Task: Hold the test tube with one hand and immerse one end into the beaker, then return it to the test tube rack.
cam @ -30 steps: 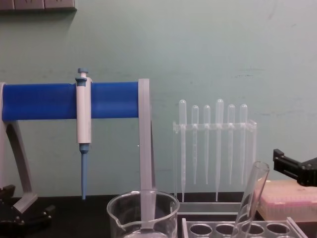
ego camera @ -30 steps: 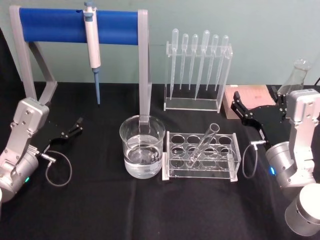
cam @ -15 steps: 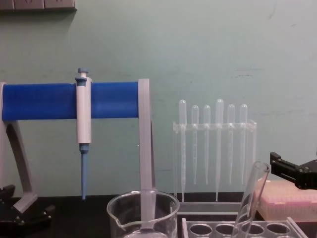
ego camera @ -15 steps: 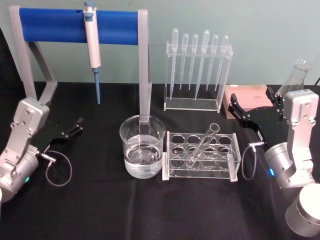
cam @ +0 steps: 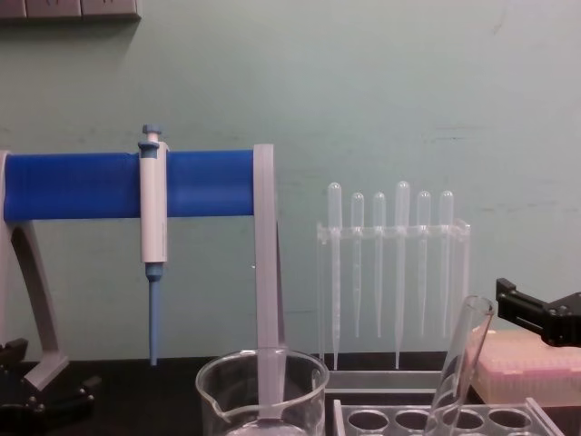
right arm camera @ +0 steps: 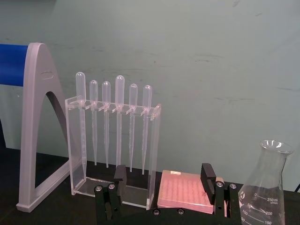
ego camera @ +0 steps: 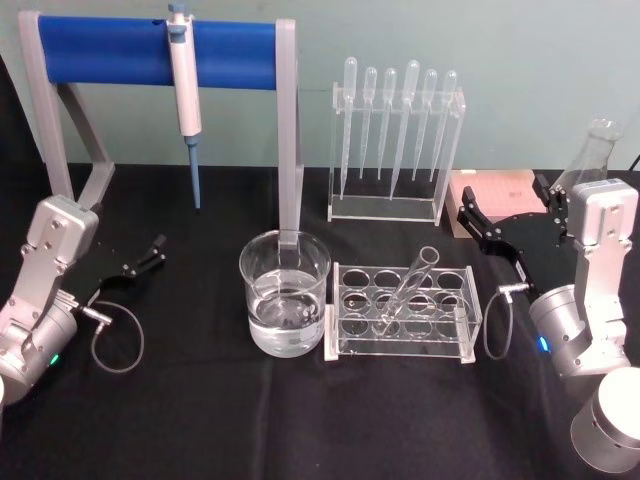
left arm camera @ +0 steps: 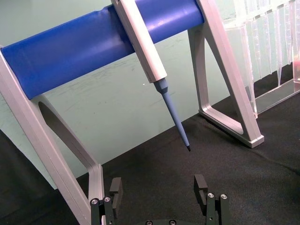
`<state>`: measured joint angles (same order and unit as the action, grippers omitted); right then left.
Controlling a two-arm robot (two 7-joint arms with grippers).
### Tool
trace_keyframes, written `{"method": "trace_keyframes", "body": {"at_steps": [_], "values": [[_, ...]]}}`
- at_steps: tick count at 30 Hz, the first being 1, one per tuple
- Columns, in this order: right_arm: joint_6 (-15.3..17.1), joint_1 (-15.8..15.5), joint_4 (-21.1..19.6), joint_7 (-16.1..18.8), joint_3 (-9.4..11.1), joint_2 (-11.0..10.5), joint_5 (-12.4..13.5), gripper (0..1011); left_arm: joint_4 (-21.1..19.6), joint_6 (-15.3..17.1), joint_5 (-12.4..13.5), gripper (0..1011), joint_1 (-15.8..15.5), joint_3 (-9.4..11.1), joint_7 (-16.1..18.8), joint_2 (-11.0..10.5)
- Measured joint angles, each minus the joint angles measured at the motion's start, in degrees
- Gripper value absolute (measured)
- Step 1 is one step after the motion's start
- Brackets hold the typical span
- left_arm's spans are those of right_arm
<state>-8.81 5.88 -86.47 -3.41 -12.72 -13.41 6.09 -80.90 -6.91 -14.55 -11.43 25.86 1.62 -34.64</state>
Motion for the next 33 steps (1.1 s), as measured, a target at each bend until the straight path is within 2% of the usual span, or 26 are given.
{"method": "trace_keyframes", "body": {"at_steps": [33], "values": [[-0.09,0.00,0.01,-0.11,0.00,0.04,0.04,1003,0.00,0.00,0.00,1000,0.00,0.00,0.00,0.00]]}}
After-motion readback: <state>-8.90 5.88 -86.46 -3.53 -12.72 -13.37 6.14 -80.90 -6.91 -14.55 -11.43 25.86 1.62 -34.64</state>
